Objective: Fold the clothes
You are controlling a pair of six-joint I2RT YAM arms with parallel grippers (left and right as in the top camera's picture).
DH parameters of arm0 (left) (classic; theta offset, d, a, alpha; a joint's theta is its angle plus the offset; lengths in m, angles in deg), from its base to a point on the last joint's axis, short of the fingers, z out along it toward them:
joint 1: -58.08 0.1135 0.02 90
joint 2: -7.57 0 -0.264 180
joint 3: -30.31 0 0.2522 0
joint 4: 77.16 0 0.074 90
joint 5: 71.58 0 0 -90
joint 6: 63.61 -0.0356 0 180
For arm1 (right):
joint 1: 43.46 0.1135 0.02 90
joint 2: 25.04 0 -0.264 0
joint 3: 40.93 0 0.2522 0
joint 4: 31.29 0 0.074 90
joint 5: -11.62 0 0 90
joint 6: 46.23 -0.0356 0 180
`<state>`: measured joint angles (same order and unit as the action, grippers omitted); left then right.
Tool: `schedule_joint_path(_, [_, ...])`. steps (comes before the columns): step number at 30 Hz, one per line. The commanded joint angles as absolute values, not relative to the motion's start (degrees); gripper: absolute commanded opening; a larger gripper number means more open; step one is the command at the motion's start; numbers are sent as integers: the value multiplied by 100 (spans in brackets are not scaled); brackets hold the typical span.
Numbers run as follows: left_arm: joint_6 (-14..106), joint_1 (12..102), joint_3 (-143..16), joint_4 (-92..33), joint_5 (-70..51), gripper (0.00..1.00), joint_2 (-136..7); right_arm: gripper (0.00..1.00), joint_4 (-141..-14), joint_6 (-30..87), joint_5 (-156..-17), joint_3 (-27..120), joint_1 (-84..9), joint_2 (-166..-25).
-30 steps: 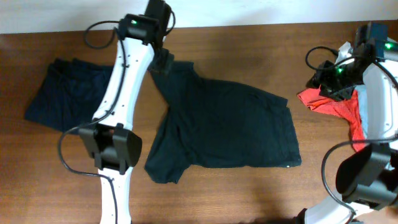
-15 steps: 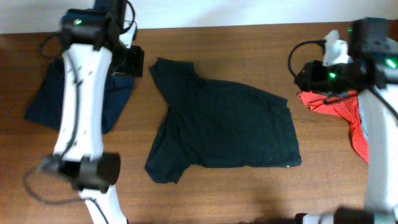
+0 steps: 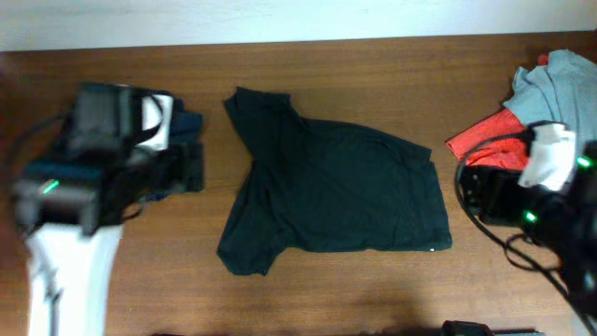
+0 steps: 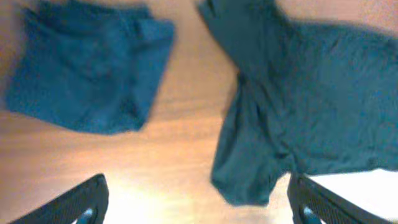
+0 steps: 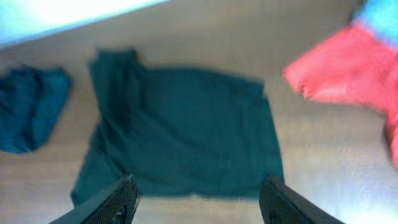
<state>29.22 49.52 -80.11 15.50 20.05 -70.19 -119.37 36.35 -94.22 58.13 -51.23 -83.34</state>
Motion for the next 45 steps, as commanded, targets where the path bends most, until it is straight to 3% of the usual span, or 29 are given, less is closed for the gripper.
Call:
schedule_joint_path(1, [2754, 4963, -6311, 453, 1079, 76, -7321, 68, -11765, 3338, -9503, 5079, -5092, -8730])
schedule_joint_path(4, [2717, 4963, -5439, -391, 980, 72, -7837, 67, -11727, 3340, -9594, 4849, -5092, -9056])
schedule_joint_path(6, [2686, 4963, -5224, -756, 985, 79, -8291, 67, -11751, 3342, -9618, 4840, -5092, -9224])
schedule_joint_path(10, [2673, 4961, -5189, -1383, 891, 80, -9183, 67, -11719, 3342, -9616, 4840, -5092, -9359])
schedule_joint_path(13, [2625, 4961, -5189, -1925, 753, 69, -9819, 67, -11721, 3342, -9616, 4840, -5092, -9359])
schedule_joint_path(17, [2522, 4963, -5189, -2212, 661, 61, -10162, 67, -11721, 3342, -9616, 4840, -5092, -9359])
schedule_joint_path(20, [2420, 4961, -5189, -2330, 650, 47, -10306, 67, -11719, 3340, -9616, 4840, -5092, -9362])
schedule_joint_path(28, [1808, 4923, -5189, -2387, 379, 45, -10566, 67, -11677, 3340, -9616, 4840, -5092, -9362])
schedule_joint_path(29, [1755, 4913, -5189, -2398, 384, 42, -10667, 67, -11675, 3338, -9616, 4840, -5092, -9362])
schedule_joint_path(32, [1753, 4908, -5189, -2374, 381, 5, -10851, 67, -11675, 3338, -9616, 4840, -5092, -9362])
schedule_joint_path(33, [1801, 4908, -5189, -2347, 386, 1, -10857, 67, -11675, 3338, -9616, 4840, -5092, -9362])
schedule_joint_path(45, [3622, 5164, -5364, -769, 2289, 1, -10440, 67, -11563, 3338, -9614, 4840, -5092, -9362])
